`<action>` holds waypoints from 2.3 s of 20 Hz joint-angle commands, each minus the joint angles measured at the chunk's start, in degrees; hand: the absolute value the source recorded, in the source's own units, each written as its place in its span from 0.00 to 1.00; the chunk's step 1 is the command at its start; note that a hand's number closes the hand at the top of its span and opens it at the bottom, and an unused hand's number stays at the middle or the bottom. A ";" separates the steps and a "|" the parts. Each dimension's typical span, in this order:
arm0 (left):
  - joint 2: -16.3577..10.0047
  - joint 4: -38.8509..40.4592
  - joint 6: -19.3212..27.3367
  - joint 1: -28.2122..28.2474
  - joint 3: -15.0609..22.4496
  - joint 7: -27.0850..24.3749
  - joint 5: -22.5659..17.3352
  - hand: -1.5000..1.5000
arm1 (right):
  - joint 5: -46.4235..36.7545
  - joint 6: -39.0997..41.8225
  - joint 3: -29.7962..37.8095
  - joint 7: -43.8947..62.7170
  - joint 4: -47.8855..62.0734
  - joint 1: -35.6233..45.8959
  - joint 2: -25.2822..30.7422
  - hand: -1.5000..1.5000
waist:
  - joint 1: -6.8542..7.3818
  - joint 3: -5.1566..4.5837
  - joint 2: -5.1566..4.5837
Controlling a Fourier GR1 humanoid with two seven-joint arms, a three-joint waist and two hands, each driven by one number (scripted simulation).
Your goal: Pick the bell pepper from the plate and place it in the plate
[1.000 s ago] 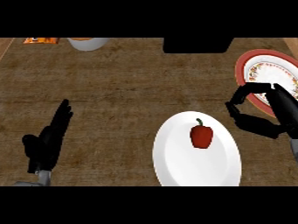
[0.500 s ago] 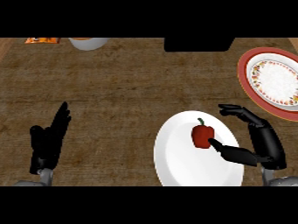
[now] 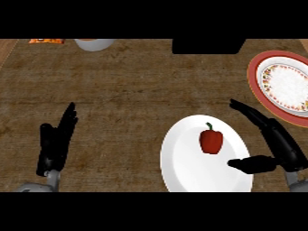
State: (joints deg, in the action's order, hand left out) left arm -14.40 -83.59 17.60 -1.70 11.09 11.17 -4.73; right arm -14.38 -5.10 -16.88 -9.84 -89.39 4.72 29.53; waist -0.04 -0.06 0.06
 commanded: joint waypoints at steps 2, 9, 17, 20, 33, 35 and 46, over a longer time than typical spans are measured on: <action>1.27 1.60 -0.05 0.06 0.15 -2.14 0.81 0.50 | -6.13 6.63 -2.85 14.60 -4.27 5.95 4.50 0.00 | 0.24 -0.07 0.02; -0.05 0.91 -2.16 0.65 -1.35 -1.25 -0.13 0.50 | -5.36 20.88 -8.72 29.00 -7.14 8.26 4.37 0.00 | 0.37 -0.02 -0.03; 0.97 -1.71 -3.02 0.42 -3.43 2.41 1.52 0.50 | -9.24 27.66 -5.81 30.52 -3.36 9.35 -1.23 0.00 | 0.19 0.06 -0.02; 1.59 -0.42 -5.11 0.93 -4.04 0.39 2.48 0.50 | -12.45 29.01 -4.37 27.95 0.06 10.19 -4.18 0.00 | 0.18 0.06 -0.05; 4.01 -2.31 -6.00 -2.30 -6.64 4.68 5.67 0.50 | -21.43 31.55 -1.73 24.76 10.79 14.40 -14.12 0.00 | 0.35 0.07 -0.07; 3.32 2.15 -7.71 -5.30 -9.21 3.89 5.17 0.50 | -23.35 31.19 -0.64 21.60 11.93 13.36 -13.15 0.00 | 0.18 0.06 -0.09; 5.24 -2.94 -9.68 0.68 -9.23 2.97 6.40 0.50 | -31.82 28.77 -1.58 16.33 10.79 10.59 -15.77 1.00 | 0.24 0.07 -0.03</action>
State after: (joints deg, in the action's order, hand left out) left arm -8.78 -84.08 9.17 -1.95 2.23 12.62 2.04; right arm -42.47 26.87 -16.32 8.62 -78.57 16.39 15.33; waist 0.16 -0.03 0.05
